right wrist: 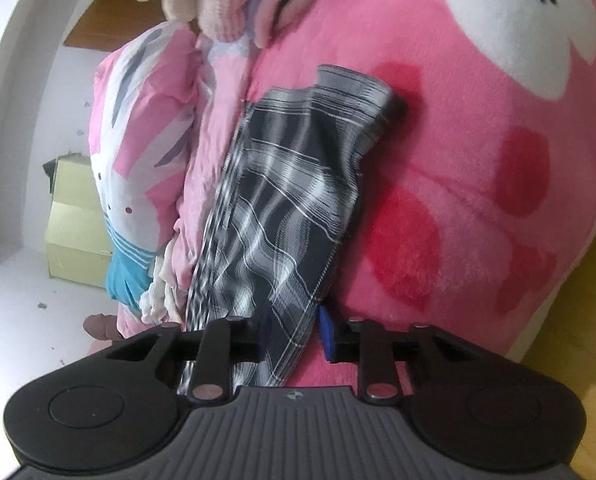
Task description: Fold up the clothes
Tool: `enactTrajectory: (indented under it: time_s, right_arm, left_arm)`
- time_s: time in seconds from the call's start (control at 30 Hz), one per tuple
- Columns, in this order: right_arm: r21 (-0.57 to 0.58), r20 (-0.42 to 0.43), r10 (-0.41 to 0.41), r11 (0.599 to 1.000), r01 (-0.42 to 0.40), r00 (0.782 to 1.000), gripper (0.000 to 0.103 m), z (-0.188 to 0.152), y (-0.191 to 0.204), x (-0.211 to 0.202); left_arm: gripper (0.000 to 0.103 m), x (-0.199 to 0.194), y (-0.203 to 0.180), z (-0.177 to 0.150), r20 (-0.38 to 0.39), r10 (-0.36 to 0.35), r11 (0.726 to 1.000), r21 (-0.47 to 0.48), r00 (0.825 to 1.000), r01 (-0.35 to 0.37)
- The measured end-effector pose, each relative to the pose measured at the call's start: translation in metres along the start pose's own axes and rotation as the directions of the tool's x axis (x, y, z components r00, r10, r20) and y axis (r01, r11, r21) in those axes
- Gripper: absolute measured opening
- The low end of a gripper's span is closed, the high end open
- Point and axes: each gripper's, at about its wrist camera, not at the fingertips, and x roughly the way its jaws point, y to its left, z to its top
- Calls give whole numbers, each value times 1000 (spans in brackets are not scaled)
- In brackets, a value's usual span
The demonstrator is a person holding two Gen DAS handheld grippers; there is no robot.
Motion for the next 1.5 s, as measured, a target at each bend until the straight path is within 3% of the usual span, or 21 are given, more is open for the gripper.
enactTrajectory:
  time_s: [0.03, 0.27, 0.43, 0.5, 0.7, 0.77, 0.83, 1.13, 1.33, 1.5]
  right_arm:
    - [-13, 3, 1, 1000, -1, 1000, 2, -1, 2, -1]
    - [-103, 21, -13, 995, 15, 1000, 2, -9, 23, -29]
    - [-111, -9, -87, 990, 85, 996, 2, -15, 9, -18]
    - [-94, -4, -109, 990, 108, 994, 4, -12, 1, -22]
    - [-93, 126, -108, 988, 120, 986, 12, 9, -13, -52]
    - [-79, 139, -107, 990, 119, 984, 23, 15, -18, -51]
    - [-65, 152, -106, 991, 117, 983, 27, 22, -24, -51]
    - [-1, 204, -90, 996, 93, 975, 27, 46, -44, -46]
    - [-27, 207, -46, 998, 53, 977, 24, 50, -45, -45]
    - [-58, 207, -24, 998, 36, 978, 6, 50, -41, -48]
  left_arm:
    - [0, -2, -2, 0, 8, 4, 1000, 6, 1000, -4]
    - [0, -25, -8, -4, 34, 16, 998, 57, 999, -18]
    - [0, -15, 4, -7, 5, 52, 997, 51, 999, -52]
    - [0, -16, 0, -8, 15, 58, 995, 79, 998, -59]
    - [0, -14, -4, -8, 18, 73, 992, 106, 997, -75]
    - [0, -15, -5, -9, 20, 78, 990, 112, 997, -80]
    - [0, -15, -5, -9, 22, 82, 990, 115, 996, -84]
    - [1, -14, -10, -13, 40, 108, 985, 134, 993, -113]
    - [1, -15, -11, -14, 47, 116, 982, 142, 992, -122]
    - [1, -15, -12, -14, 48, 119, 982, 141, 992, -125]
